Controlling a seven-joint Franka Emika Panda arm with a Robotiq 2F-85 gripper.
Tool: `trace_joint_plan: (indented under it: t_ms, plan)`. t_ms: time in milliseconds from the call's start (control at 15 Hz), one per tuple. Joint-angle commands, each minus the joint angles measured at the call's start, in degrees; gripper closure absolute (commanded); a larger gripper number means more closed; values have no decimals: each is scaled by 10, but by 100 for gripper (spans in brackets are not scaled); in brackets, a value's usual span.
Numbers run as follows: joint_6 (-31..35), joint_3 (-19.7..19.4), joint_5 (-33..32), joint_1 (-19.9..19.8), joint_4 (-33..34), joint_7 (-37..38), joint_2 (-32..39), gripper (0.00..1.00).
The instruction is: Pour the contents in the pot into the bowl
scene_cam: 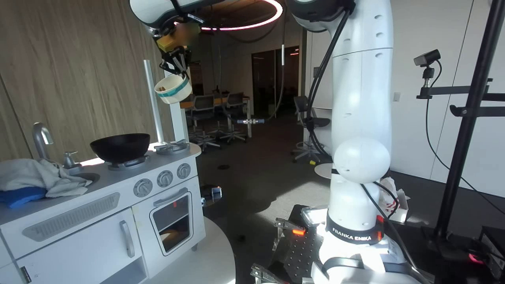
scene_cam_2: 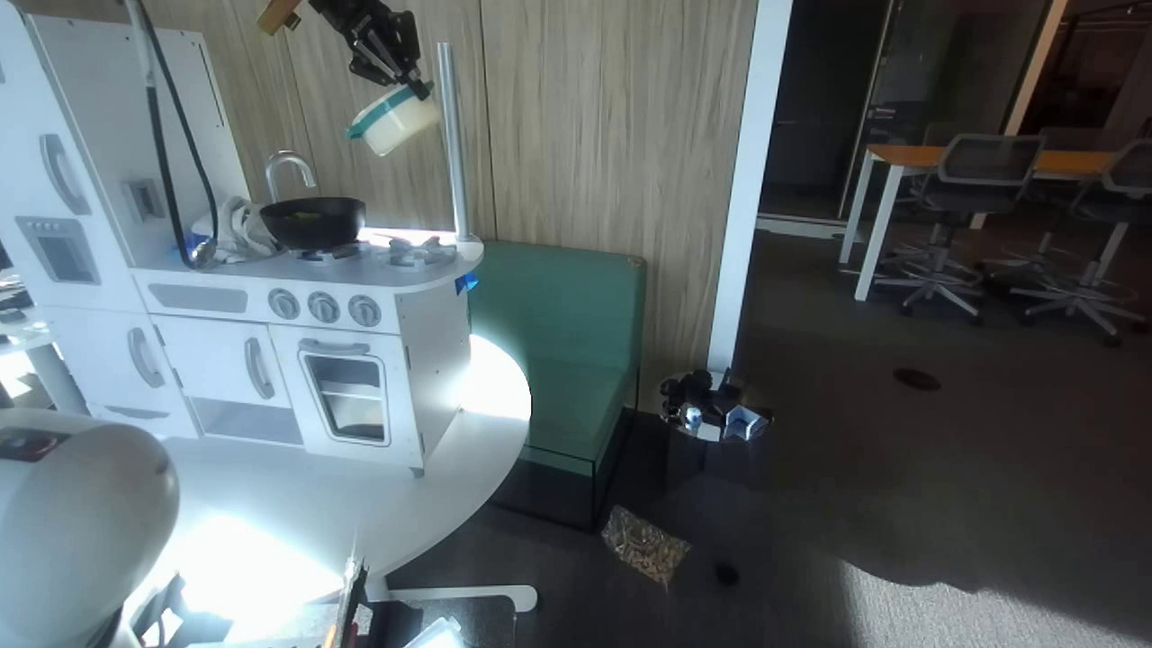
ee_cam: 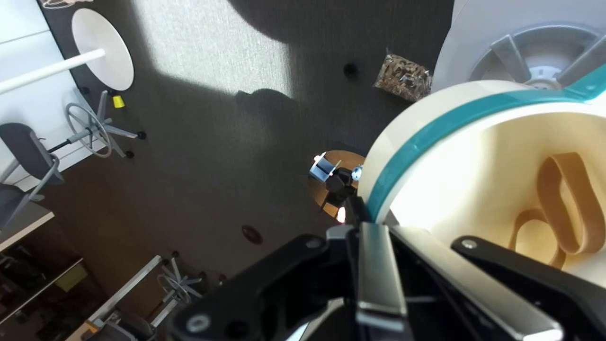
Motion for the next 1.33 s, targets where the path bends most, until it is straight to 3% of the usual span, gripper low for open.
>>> trace_joint_plan:
  t_ms: [0, 667, 1267]
  plan:
    - [34, -10, 25, -7, -5, -2, 5, 99]
    - [60, -17, 74, -6, -30, -14, 26, 99]
    - [73, -21, 81, -7, -39, -19, 50, 99]
